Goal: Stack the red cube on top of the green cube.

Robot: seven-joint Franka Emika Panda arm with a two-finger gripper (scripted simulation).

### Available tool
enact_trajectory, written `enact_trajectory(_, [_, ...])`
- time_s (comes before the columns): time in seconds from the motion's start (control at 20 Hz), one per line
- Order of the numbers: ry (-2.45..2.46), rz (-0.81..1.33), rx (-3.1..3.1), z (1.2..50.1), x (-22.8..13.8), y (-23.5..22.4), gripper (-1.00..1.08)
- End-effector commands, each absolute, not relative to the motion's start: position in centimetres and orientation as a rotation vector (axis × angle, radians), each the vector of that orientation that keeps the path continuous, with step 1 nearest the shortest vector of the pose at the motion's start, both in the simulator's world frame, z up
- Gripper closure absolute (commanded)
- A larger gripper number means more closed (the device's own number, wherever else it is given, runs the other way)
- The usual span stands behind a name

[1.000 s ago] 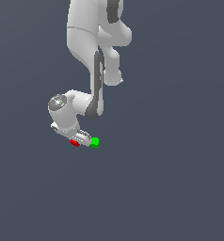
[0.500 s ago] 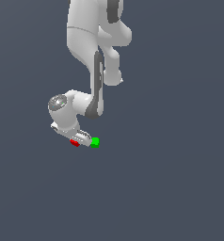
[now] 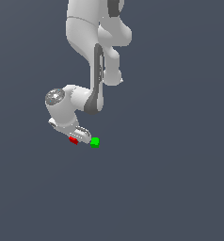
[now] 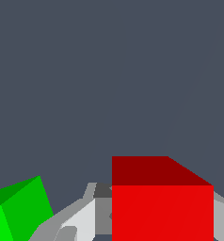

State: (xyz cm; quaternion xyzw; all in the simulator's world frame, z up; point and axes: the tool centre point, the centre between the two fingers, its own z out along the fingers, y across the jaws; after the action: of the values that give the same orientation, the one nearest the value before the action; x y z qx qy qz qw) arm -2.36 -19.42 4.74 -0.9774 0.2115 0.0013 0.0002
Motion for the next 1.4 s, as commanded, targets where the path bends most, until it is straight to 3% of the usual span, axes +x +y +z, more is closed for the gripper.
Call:
enact_trajectory(0.0, [0.665,0.001,-3.07,6.4,-2.3,-19.4,1.08])
enact_trajectory(0.6, [0.665,0.0,-3.07,12.0,-2.3,-19.5,1.08])
enact_trajectory(0.95, [0.665,-0.001,-3.07,11.2,-2.2,-18.4,1.08])
enact_trajectory(1.35, [0.665,-0.001,-3.07,8.0,-1.7,-12.3,1.08])
